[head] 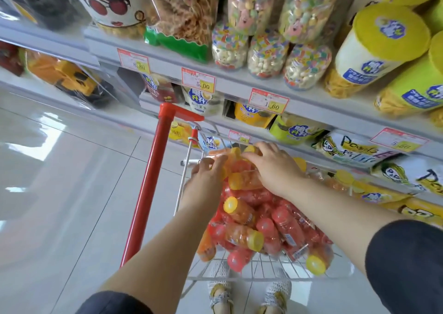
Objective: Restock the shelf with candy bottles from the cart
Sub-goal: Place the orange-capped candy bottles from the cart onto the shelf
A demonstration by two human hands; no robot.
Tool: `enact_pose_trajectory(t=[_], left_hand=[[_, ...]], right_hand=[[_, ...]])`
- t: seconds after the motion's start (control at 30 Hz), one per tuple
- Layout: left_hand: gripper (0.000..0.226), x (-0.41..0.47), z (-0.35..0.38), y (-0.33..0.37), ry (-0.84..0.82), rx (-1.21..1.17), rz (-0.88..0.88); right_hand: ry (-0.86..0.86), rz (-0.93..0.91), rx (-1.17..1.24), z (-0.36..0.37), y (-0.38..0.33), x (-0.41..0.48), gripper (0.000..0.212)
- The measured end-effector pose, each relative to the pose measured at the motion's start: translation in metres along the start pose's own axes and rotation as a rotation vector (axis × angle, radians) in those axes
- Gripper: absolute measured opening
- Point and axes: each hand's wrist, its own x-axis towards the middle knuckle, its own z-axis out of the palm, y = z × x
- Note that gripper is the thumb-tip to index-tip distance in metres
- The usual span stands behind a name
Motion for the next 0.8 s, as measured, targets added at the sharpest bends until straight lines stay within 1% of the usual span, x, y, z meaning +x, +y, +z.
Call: enact_pose_trajectory(t=[0.07,0.17,0.27,0.33,0.4,0.47,0.57,0.63,0.73,0.8], left_hand=[[0.079,0.0,0.001,-0.003,0.026,0.03,0.018],[0.086,-0.006,-0.002,-0.005,0.04,0.057,0.051],[0.083,-0.015,-0.013,0.001,0.072,0.052,0.063],[0.078,-0.025,-0.027,0.006,0.104,0.002,0.063],[0.072,-0.039,-0.048,0.015,0.117,-0.081,0.055],[0.064,-0.056,-0.076,0.027,0.091,-0.212,0.025],[0.055,-0.086,-0.116,0.048,0.019,-0.406,0.027],[0.052,-0.11,-0.139,0.065,-0.021,-0.535,0.05],[0.05,-0.143,-0.167,0.096,-0.092,-0.748,0.076],[0.048,-0.159,-0.18,0.119,-0.111,-0.821,0.12]], right_hand=[[0.085,-0.003,0.01,0.004,0.002,0.0,0.062],[0.162,-0.008,0.095,0.004,0.01,-0.01,0.043],[0.261,-0.007,0.235,-0.007,0.018,-0.03,0.034],[0.328,0.057,0.413,-0.021,0.021,-0.047,0.031],[0.359,0.155,0.658,-0.04,0.023,-0.066,0.031],[0.376,0.217,0.849,-0.063,0.025,-0.089,0.033],[0.375,0.276,1.03,-0.104,0.032,-0.132,0.039],[0.389,0.288,1.142,-0.126,0.041,-0.162,0.037],[0.431,0.319,1.324,-0.158,0.054,-0.209,0.044],[0.479,0.305,1.41,-0.18,0.062,-0.241,0.035]])
